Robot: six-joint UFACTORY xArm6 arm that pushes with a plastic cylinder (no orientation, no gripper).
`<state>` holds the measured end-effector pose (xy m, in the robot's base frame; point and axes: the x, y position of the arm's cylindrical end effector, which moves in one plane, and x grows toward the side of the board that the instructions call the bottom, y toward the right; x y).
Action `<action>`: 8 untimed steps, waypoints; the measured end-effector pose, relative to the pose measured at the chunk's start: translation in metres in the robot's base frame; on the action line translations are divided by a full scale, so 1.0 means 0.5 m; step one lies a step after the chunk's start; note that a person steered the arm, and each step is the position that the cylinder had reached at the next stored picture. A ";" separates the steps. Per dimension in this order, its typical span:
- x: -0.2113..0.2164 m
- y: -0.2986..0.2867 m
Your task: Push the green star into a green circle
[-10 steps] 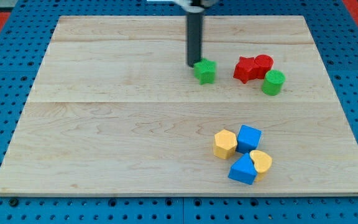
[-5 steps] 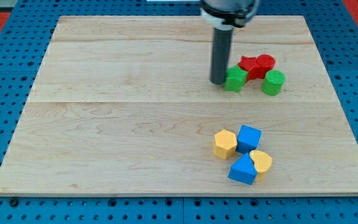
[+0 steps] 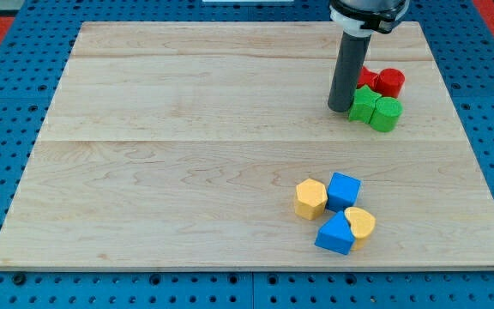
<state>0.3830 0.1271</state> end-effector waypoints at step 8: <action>0.039 0.080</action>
